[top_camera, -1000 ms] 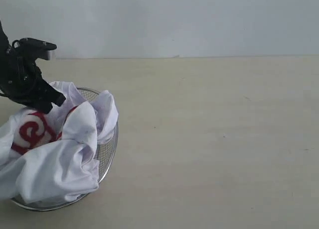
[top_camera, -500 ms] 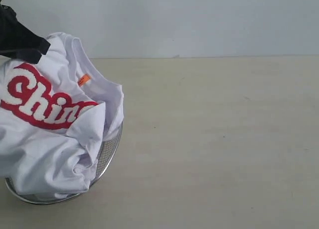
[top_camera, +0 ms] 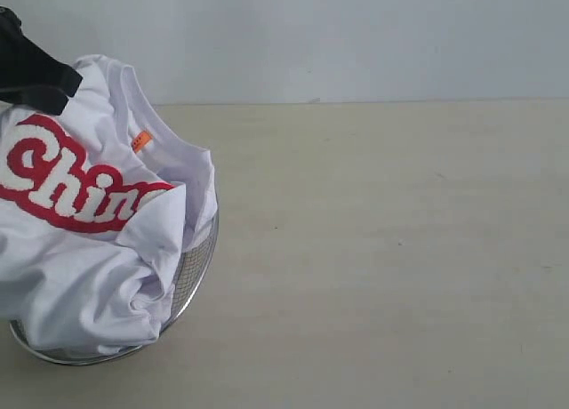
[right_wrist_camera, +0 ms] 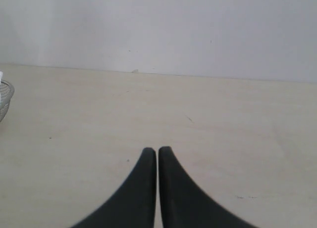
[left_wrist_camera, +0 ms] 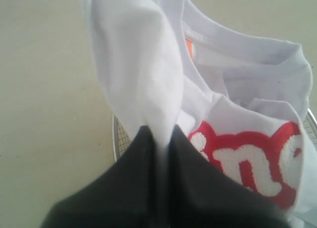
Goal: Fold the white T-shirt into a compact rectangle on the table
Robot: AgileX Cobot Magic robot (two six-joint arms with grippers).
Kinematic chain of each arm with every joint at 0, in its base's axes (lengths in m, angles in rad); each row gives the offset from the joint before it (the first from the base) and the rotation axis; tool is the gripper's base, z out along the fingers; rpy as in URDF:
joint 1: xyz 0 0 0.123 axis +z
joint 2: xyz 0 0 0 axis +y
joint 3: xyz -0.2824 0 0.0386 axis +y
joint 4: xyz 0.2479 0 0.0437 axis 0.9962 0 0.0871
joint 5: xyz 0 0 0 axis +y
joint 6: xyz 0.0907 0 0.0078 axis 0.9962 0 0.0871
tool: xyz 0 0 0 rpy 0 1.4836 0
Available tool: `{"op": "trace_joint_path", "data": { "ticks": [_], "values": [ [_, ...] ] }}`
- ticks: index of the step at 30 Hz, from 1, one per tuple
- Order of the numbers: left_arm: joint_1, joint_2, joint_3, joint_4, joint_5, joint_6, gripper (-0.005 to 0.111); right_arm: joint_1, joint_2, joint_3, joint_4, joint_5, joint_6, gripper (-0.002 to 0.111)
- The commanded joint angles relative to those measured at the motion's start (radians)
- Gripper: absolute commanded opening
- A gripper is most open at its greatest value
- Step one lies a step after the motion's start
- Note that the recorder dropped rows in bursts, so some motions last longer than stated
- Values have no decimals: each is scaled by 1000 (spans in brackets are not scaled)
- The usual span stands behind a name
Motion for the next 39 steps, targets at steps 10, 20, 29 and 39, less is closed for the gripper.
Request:
{"op": "trace_joint_path", "data": {
  "ticks": [10, 20, 29, 39],
  "values": [
    [3, -10, -7, -11, 1, -14, 4, -2, -5, 0, -8, -7, -11, 0],
    [3, -10, -7, -11, 11, -14, 4, -2, -5, 0, 321, -364, 299, 0],
    [3, -10, -5, -23, 19, -15, 4, 45, 75, -208, 115, -202, 469, 0],
    [3, -10, -5, -23, 19, -15, 4, 268, 751, -539, 88, -34, 355, 0]
  ]
}}
